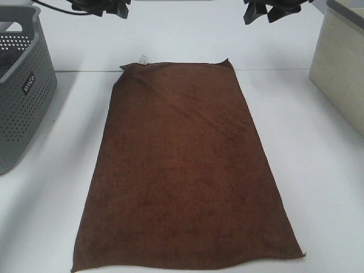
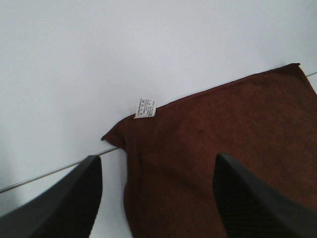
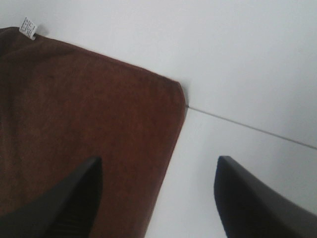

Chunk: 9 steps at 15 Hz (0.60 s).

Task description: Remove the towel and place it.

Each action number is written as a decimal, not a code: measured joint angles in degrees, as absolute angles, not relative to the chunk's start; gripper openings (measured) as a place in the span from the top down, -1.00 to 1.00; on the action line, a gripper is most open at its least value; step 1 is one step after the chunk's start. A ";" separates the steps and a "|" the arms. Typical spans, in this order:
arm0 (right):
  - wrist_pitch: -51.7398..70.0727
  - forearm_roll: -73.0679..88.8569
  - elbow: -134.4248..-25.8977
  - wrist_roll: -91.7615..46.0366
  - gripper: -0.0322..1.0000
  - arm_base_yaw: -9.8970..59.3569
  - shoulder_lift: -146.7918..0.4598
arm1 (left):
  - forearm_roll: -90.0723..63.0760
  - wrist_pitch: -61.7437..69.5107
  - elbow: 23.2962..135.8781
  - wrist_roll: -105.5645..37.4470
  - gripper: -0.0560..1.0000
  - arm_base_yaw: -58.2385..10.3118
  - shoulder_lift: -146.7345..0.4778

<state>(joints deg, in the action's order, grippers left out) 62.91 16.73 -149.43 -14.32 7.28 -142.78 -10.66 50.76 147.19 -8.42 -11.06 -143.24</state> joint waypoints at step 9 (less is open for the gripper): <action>69.73 7.62 -144.90 -2.12 -0.30 5.61 -122.04 | 1.60 69.39 145.24 0.52 -0.33 -2.75 -127.83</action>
<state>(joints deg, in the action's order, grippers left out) 69.73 7.62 -144.90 -2.12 5.61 -122.04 1.60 69.39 145.24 0.52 -2.75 -127.83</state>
